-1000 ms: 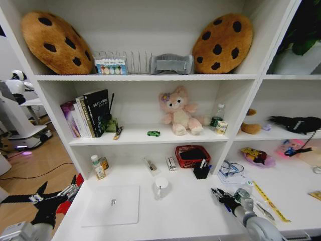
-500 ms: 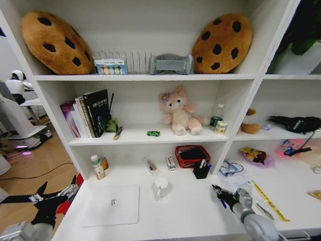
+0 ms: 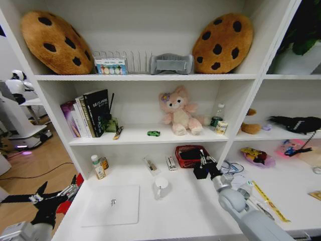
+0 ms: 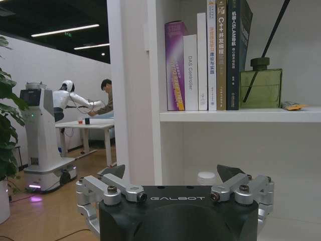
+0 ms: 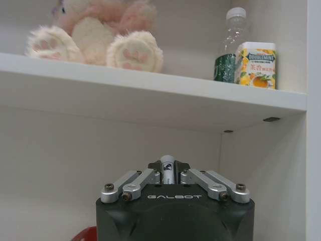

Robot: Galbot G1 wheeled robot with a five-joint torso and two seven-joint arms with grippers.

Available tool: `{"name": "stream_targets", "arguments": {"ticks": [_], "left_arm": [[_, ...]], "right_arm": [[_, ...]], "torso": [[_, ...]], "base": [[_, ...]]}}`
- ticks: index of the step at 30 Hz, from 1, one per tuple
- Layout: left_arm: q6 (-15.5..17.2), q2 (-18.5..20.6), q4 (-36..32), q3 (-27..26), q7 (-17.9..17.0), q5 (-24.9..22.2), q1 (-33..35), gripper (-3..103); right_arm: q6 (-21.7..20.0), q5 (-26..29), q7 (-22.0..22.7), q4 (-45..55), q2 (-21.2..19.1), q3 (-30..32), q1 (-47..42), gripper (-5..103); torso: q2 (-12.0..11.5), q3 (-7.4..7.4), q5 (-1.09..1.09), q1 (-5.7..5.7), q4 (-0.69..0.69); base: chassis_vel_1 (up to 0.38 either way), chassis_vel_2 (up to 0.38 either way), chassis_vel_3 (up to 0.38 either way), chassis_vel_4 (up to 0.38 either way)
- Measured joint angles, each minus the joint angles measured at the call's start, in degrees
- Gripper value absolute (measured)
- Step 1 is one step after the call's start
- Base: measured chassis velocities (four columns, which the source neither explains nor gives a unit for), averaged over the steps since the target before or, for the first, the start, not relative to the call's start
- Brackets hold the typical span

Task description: Organize the objects on the table.

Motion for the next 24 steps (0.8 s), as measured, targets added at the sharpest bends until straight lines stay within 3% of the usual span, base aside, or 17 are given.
{"name": "stream_targets", "arguments": {"ticks": [9,24], "left_arm": [[0.0,0.0,0.0,0.0,0.0,0.0,0.0,100],[0.0,0.0,0.0,0.0,0.0,0.0,0.0,100]], "right_arm": [[2.4,-1.4,1.8,-9.0,2.6,-1.4,4.1,13],[6.9,-5.1,1.1,-13.4,4.3,-1.8,5.2,13]], "torso": [[0.0,0.0,-0.01,-0.01,-0.02],[0.0,-0.01,-0.01,-0.01,-0.01]], "base": [[0.0,0.0,0.0,0.0],[0.0,0.0,0.0,0.0]]}}
